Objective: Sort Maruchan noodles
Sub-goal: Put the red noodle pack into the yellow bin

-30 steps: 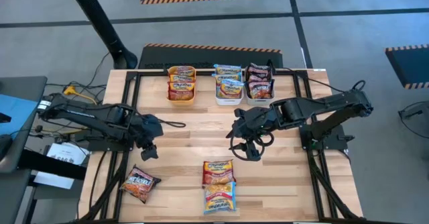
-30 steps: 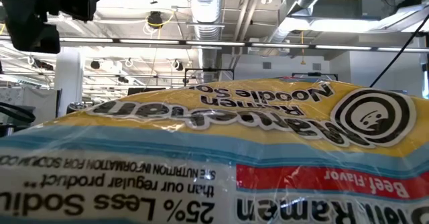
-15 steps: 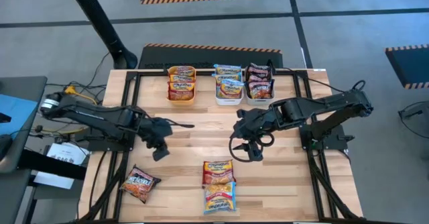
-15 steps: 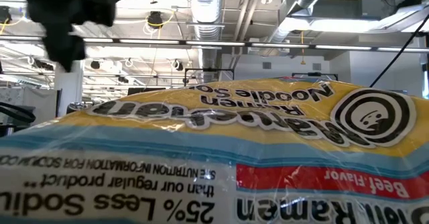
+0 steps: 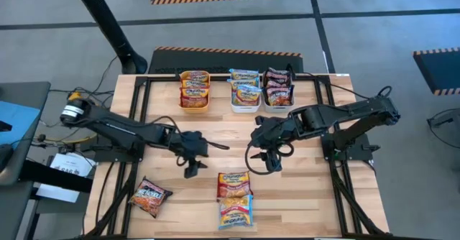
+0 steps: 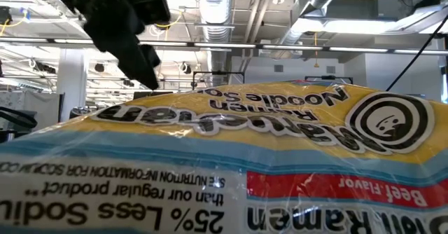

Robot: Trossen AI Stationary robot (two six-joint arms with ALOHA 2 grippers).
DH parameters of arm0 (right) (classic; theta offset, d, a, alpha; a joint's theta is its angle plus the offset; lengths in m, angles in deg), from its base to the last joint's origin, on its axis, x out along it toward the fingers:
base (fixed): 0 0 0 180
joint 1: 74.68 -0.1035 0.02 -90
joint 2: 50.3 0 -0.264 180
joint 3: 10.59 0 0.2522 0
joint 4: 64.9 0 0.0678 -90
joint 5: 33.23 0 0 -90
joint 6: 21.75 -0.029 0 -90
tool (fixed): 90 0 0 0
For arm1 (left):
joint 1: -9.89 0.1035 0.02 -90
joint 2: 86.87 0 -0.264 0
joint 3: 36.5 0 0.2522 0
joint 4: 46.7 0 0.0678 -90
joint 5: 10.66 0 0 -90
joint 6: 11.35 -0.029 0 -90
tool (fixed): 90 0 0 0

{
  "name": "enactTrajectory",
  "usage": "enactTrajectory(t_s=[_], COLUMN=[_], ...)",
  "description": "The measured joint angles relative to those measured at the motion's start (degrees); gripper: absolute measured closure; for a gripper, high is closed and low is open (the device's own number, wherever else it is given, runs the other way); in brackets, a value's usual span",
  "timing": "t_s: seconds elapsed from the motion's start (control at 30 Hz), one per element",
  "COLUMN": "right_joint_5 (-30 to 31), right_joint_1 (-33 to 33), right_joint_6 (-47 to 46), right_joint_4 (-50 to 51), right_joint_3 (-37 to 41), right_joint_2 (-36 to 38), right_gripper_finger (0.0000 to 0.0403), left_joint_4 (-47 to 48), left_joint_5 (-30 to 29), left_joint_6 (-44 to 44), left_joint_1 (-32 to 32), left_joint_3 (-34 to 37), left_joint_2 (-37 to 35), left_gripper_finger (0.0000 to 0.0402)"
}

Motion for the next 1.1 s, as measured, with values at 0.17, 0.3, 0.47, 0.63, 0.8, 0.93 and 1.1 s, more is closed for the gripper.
enactTrajectory(t_s=[0.17,0.3,0.47,0.63,0.8,0.93,1.1], right_joint_5=[0.0,0.2,0.5,0.4,0.4,0.4,0.4], right_joint_1=[0.0,0.3,0.7,0.7,0.7,0.7,1.3], right_joint_6=[-0.5,-0.5,-0.5,-0.4,-0.4,-0.2,0.2], right_joint_4=[0.1,0.9,1.8,3.7,6.1,6.2,5.7], right_joint_3=[0.0,0.0,0.0,-1.6,-5.1,-7.8,-9.0], right_joint_2=[0.0,0.0,0.0,0.0,0.0,0.1,0.1], right_gripper_finger=[0.0172,0.0172,0.0172,0.0172,0.0172,0.0172,0.0172], left_joint_4=[-2.2,-0.9,4.2,5.3,5.3,5.3,3.8], left_joint_5=[-0.4,-0.2,0.3,3.5,4.9,5.4,6.0], left_joint_6=[-0.2,-0.3,-1.5,-2.6,-1.4,-0.1,0.1], left_joint_1=[0.0,0.0,0.0,0.0,0.0,0.0,-0.6], left_joint_3=[-1.8,-7.1,-15.0,-20.0,-21.3,-21.3,-21.3], left_joint_2=[5.3,10.4,16.0,19.4,20.1,20.1,21.6], left_gripper_finger=[0.0191,0.0191,0.0191,0.0191,0.0191,0.0191,0.0191])
